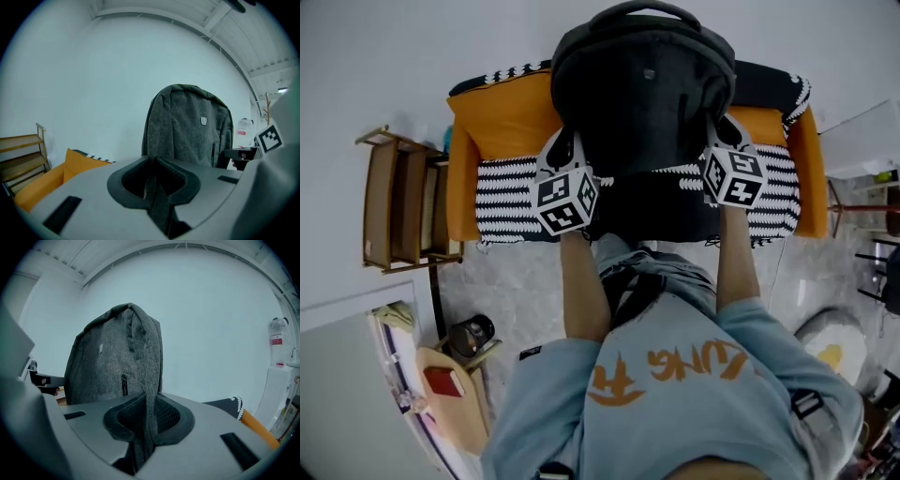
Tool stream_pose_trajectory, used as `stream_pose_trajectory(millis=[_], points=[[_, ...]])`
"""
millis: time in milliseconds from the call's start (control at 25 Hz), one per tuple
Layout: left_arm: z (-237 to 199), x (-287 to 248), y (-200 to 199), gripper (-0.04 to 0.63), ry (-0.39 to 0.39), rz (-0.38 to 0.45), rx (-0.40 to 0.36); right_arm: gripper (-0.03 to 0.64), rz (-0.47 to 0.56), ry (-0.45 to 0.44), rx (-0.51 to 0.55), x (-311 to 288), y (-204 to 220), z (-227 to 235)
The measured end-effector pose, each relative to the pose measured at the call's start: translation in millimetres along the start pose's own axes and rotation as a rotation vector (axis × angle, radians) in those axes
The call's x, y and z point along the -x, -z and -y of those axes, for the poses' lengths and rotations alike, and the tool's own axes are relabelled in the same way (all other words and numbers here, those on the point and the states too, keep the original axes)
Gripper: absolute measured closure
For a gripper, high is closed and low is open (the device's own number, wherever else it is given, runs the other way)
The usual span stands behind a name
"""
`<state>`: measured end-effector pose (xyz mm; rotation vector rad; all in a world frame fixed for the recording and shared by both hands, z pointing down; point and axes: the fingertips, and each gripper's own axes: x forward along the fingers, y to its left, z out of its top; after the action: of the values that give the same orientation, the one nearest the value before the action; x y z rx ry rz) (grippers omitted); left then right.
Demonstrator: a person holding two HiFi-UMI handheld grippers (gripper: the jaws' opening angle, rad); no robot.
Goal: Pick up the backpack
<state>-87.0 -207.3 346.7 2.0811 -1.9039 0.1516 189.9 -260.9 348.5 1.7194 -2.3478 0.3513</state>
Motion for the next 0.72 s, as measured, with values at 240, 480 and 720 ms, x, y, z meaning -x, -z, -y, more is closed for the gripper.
stream_pose_trajectory(millis=[240,480,720], points=[[-9.4,12.1,-35.2,0.531,-0.019,0.075,-0.002,0.578,0.081,-0.030,0.025,-0.2,-38.0,-16.3],[-5.7,13.8,-72.3,0.534,-0.031,0.155,-0.010,0.578,0.150,-0.047,0.046,1.2,-79.2,-17.6],[1.7,6.3,-97.2,0.535,-0.025,0.218,-0.014,0.578,0.197,-0.048,0.049,-2.3,-107.2,-10.5]])
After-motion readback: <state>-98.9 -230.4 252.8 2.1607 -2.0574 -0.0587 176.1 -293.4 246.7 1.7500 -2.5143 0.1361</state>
